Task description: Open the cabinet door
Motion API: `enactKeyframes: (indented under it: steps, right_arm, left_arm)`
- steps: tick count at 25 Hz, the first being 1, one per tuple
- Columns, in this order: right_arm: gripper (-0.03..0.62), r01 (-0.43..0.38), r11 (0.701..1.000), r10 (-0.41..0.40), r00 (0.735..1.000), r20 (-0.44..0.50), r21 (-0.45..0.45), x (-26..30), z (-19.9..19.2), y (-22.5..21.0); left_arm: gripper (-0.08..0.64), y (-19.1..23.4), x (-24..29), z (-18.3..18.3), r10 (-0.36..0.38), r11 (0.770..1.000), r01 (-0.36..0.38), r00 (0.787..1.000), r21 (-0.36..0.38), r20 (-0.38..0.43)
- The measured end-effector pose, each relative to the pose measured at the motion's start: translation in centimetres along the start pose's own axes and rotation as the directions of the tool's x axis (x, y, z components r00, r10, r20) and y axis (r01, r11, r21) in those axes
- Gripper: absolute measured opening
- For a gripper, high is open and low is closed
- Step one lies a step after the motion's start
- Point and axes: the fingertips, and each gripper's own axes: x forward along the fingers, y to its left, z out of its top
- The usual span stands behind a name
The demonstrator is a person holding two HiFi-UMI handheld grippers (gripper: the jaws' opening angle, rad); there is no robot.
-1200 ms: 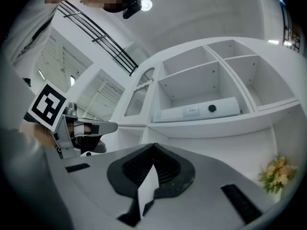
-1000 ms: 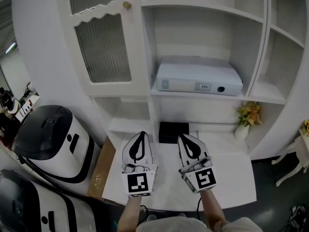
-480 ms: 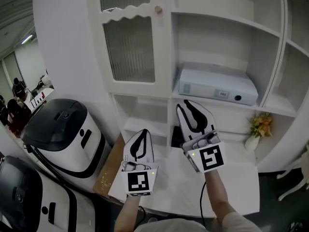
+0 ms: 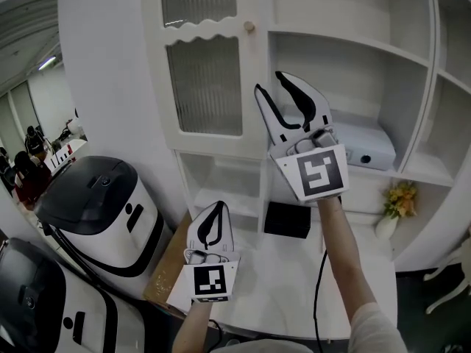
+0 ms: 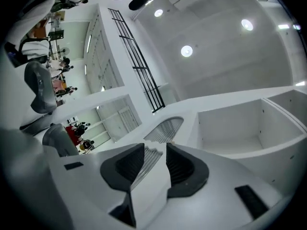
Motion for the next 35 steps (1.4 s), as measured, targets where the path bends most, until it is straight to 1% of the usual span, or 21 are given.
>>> enactKeyframes:
  steps: [4,6,8,11,15,19,23,27,31,35]
  right_arm:
    - [0.124,-0.027,0.996,0.028,0.999,0.018,-0.082,3.5,1.2,-1.1]
    - [0.125,-0.037,0.989,0.039,0.999,0.014,-0.140,5.2,1.2,-1.7]
    - [0.138,-0.032,0.980,0.033,0.999,0.002,-0.194,7.0,1.0,-2.4]
    - [0.147,-0.022,0.965,0.013,0.999,-0.038,-0.262,9.5,0.4,-3.7]
    - [0.147,-0.058,0.937,0.014,0.991,-0.129,-0.345,11.9,-1.3,-4.3]
    - [0.132,-0.067,0.931,0.010,0.987,-0.159,-0.358,12.7,-2.5,-4.7]
    - [0.076,-0.053,0.934,0.002,0.990,-0.142,-0.353,13.0,-2.3,-5.1]
    - [0.080,-0.052,0.942,0.017,0.994,-0.110,-0.332,13.2,-2.1,-5.0]
    - [0.072,-0.024,0.946,-0.005,0.996,-0.088,-0.322,12.8,-2.5,-5.8]
    - [0.069,-0.023,0.946,-0.001,0.997,-0.073,-0.322,13.0,-2.5,-5.4]
  left_arm:
    - [0.005,0.3,0.5,0.4,-0.002,1.000,0.002,1.000,0.012,0.008]
    - [0.005,0.6,0.6,0.7,0.002,1.000,-0.003,1.000,0.016,0.009]
    - [0.005,0.8,0.8,1.0,0.005,1.000,-0.005,1.000,0.023,0.013]
    - [0.005,0.8,0.8,0.9,0.007,1.000,-0.008,1.000,0.025,0.014]
    - [0.005,1.0,0.6,0.4,0.016,0.999,-0.016,1.000,0.030,0.001]
    - [0.005,1.7,0.4,0.2,0.036,0.999,-0.036,0.999,0.033,-0.002]
    - [0.005,1.9,0.4,-0.4,0.046,0.999,-0.046,0.999,0.017,-0.010]
    - [0.005,1.6,0.3,-1.3,0.044,0.999,-0.043,0.998,0.025,-0.036]
    - [0.005,1.1,0.5,-1.7,0.045,0.999,-0.044,0.998,0.023,-0.047]
    - [0.005,1.6,0.1,-2.3,0.058,0.998,-0.058,0.997,0.007,-0.058]
